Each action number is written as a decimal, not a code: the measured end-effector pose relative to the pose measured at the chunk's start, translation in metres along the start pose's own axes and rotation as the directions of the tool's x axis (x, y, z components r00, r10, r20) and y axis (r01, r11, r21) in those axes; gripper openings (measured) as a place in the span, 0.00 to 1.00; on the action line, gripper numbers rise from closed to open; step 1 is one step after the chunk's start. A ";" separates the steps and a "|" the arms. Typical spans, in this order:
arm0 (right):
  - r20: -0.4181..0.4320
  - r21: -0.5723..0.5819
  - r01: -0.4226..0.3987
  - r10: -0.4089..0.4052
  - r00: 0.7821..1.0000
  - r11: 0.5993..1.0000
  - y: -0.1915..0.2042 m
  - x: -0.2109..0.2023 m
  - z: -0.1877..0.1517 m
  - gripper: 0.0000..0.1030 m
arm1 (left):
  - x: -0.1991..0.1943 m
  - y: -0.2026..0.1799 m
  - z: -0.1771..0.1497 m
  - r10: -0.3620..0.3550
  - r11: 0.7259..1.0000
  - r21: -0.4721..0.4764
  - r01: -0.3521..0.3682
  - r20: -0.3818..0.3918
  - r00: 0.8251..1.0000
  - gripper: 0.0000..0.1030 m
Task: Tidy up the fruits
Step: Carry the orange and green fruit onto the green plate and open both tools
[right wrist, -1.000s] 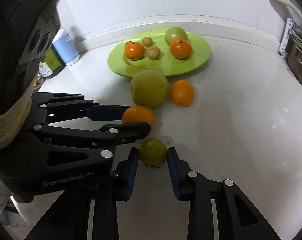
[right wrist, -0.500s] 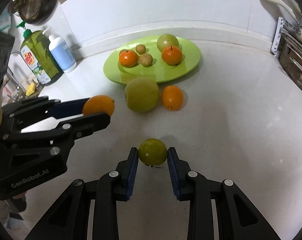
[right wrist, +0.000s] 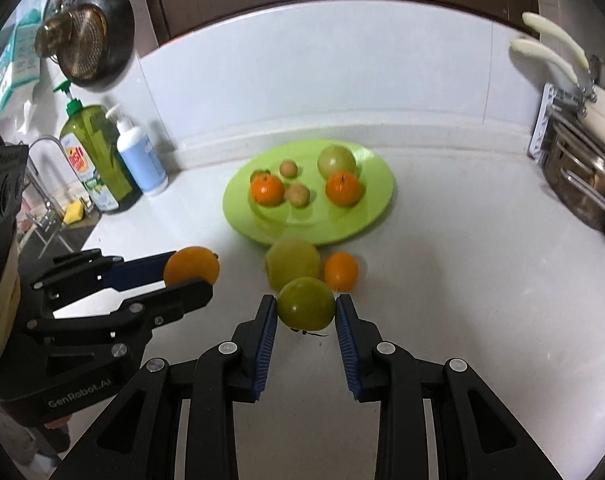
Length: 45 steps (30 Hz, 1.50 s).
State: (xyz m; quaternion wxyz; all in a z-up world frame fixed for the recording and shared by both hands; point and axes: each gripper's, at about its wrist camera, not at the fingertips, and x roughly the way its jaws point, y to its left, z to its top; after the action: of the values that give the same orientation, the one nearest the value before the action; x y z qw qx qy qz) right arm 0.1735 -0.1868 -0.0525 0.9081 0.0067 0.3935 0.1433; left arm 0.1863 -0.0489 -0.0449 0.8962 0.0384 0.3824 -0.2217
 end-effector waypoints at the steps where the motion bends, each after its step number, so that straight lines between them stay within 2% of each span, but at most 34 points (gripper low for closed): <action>1: 0.008 -0.001 -0.001 0.001 1.000 1.000 -0.001 -0.002 0.002 0.30 | -0.001 -0.001 0.002 0.001 1.000 0.001 -0.001 0.007 1.000 0.32; 14: 0.061 -0.014 -0.019 0.019 0.998 1.000 -0.003 0.004 0.038 0.30 | 0.000 0.009 0.034 0.052 0.997 0.047 -0.056 0.067 0.996 0.32; 24: 0.076 -0.043 -0.001 0.005 0.997 0.999 -0.011 0.027 0.084 0.30 | 0.023 0.023 0.069 0.064 0.997 0.049 -0.067 0.066 0.996 0.32; 35: 0.022 -0.047 0.022 -0.021 1.000 0.999 -0.032 0.067 0.128 0.30 | 0.065 0.043 0.112 0.059 0.998 0.022 -0.059 0.018 0.998 0.32; 45: -0.102 0.020 0.009 -0.007 0.995 1.000 -0.061 0.119 0.140 0.30 | 0.111 0.058 0.121 0.052 0.998 -0.026 -0.054 -0.073 0.996 0.32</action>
State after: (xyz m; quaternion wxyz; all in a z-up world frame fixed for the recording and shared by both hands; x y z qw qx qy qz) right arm 0.3663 -0.1995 -0.0478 0.8873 0.0073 0.4406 0.1359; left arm 0.3594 -0.0662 -0.0438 0.8877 0.0438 0.4167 -0.1911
